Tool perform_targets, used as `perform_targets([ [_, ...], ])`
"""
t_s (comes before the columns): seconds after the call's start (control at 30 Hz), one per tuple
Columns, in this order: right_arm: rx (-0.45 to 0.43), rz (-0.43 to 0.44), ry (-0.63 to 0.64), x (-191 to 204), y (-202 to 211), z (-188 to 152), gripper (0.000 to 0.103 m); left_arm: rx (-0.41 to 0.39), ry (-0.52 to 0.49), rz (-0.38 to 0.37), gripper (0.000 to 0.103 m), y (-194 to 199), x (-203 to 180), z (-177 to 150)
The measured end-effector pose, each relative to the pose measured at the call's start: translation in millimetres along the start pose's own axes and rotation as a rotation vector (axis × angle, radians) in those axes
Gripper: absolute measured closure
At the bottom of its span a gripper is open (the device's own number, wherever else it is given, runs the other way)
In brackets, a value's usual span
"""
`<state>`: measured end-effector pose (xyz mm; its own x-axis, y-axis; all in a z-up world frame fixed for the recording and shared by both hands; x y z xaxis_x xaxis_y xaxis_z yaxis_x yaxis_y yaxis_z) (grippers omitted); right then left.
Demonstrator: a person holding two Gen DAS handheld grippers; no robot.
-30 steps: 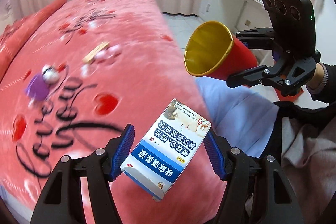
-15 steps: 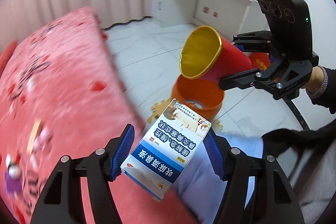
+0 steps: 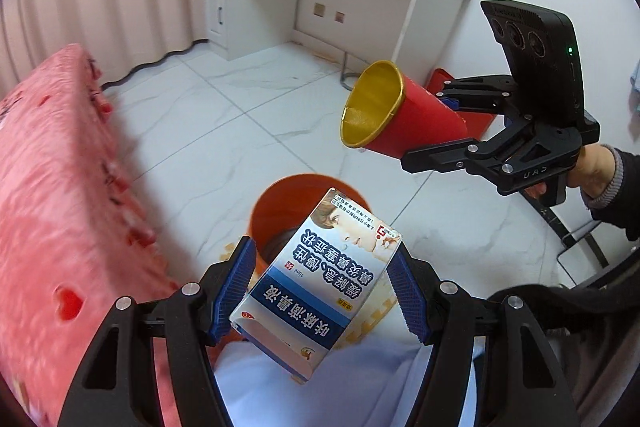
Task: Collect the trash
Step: 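Carry the medicine box and red can over the orange bin with both tools, then open both tools to drop the medicine box and red can into the bin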
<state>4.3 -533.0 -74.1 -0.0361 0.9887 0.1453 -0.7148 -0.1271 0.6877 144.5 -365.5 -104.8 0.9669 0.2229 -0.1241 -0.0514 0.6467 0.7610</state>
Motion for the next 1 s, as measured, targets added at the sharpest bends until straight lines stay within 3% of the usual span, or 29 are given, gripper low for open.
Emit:
perform_targets([
  [0.17,0.016,-0.03,-0.061,-36.3,-5.1,-13.8,0.044,0.018,-0.004,-0.048,0.036,-30.9,0.1,12.7],
  [0.47,0.034,-0.058,-0.131,-67.2,-7.1,-31.3,0.044,0.074,-0.013,-0.106,0.036,-80.9,-2.3,24.0],
  [0.63,0.044,-0.06,-0.156,-74.9,-13.0,-35.8,0.044,0.1,-0.032,-0.089,0.031,-97.9,-4.5,26.3],
  [0.7,0.05,-0.055,-0.157,-75.4,-18.8,-34.8,0.044,0.105,-0.038,-0.069,0.021,-101.1,-3.7,26.7],
  [1.0,0.062,-0.019,-0.133,-62.6,-38.1,-27.4,0.044,0.118,-0.004,-0.046,0.021,-92.4,4.8,19.1],
])
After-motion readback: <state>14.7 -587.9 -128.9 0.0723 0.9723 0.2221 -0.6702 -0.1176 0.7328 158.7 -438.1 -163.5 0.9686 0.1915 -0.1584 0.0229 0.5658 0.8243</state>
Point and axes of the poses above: each gripper's, at about its wrist camera, not at the fingertips, and y roughly against the way its jaws point, x to its left, z to its top, the point moved 1 cm from there along -y, roughly the way its jaws point, and after that the axes turned 4 degrees about -x, right-handed, at the moved point
